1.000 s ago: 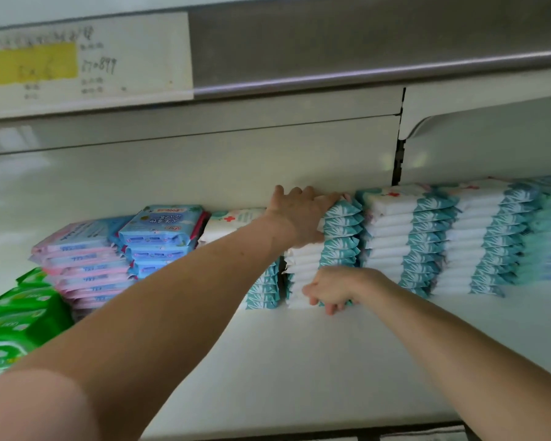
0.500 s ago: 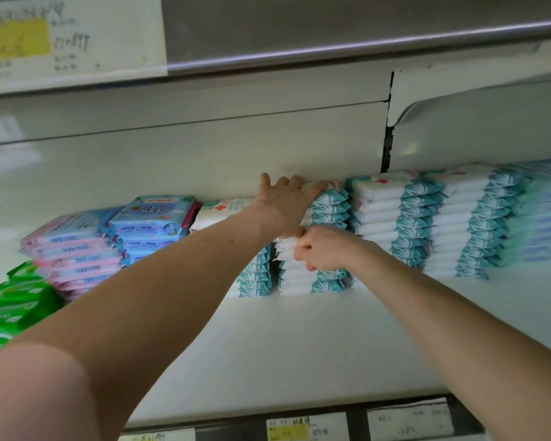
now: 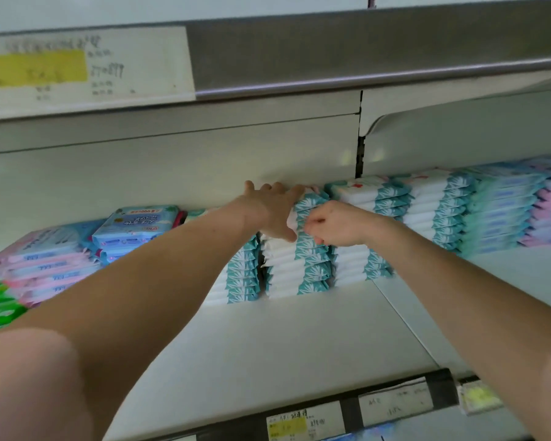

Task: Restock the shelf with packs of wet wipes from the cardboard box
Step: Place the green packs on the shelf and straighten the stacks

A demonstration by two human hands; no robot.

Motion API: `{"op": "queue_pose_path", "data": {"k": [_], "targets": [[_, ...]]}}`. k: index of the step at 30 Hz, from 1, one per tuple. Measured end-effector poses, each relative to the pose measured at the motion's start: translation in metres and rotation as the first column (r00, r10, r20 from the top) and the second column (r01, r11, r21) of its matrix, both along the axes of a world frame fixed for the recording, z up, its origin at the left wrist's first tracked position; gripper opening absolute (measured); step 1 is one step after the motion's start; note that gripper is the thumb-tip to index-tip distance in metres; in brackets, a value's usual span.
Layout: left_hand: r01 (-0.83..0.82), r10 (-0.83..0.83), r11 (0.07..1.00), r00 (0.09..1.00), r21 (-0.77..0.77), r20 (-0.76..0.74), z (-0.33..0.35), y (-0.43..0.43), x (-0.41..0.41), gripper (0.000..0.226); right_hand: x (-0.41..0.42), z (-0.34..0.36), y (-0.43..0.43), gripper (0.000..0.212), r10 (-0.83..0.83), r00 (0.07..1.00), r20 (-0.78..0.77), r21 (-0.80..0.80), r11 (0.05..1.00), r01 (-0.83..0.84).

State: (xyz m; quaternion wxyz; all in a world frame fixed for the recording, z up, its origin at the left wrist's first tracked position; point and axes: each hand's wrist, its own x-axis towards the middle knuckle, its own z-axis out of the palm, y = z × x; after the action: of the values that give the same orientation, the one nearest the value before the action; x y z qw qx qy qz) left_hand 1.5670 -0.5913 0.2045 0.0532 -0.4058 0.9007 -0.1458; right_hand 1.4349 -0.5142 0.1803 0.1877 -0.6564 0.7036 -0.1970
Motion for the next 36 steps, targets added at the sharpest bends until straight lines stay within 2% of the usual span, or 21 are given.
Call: {"op": "queue_pose_path", "data": {"k": [3,6,11,14,16,19,25,30,36], "targets": [[0.011,-0.012,1.0,0.999,-0.023,-0.032,0.007,-0.001,0.007,0.092,-0.012,0.009,0.011,0.025,-0.054,0.997,0.053,-0.127,0.99,0.061],[0.053,-0.055,0.997,0.998,-0.053,-0.02,0.006,-0.003,0.012,0.074,-0.012,0.012,0.008,0.022,-0.09,0.996,0.026,-0.205,0.974,0.093],[0.067,-0.064,0.992,0.998,-0.105,0.025,0.0,-0.004,0.013,0.072,-0.007,0.012,0.001,0.026,-0.106,0.994,-0.032,-0.122,0.987,0.102],[0.052,-0.051,0.995,0.999,-0.085,0.02,0.002,0.0,0.014,0.073,-0.014,0.023,0.013,0.02,-0.084,0.995,0.06,-0.09,0.992,0.089],[0.03,-0.027,0.997,0.999,-0.077,0.031,0.007,0.003,0.012,0.08,-0.024,0.03,0.025,0.016,-0.083,0.994,0.07,-0.041,0.995,0.086],[0.032,-0.032,0.995,0.999,-0.094,0.01,0.017,0.012,-0.004,0.091,-0.048,0.032,0.039,0.014,-0.069,0.997,-0.015,0.093,0.993,0.071],[0.117,-0.123,0.99,0.99,-0.079,-0.072,0.022,0.033,-0.086,0.092,-0.1,-0.014,0.046,0.023,-0.016,0.986,-0.164,0.357,0.931,0.074],[0.073,-0.073,0.997,0.995,0.001,-0.067,0.001,0.031,-0.135,0.099,-0.129,-0.073,0.03,0.029,0.048,0.985,-0.166,0.399,0.917,0.023],[0.047,-0.048,0.998,0.998,-0.044,-0.032,-0.009,0.024,-0.137,0.099,-0.134,-0.094,0.01,0.031,0.129,0.98,-0.149,0.352,0.934,-0.069]]}}
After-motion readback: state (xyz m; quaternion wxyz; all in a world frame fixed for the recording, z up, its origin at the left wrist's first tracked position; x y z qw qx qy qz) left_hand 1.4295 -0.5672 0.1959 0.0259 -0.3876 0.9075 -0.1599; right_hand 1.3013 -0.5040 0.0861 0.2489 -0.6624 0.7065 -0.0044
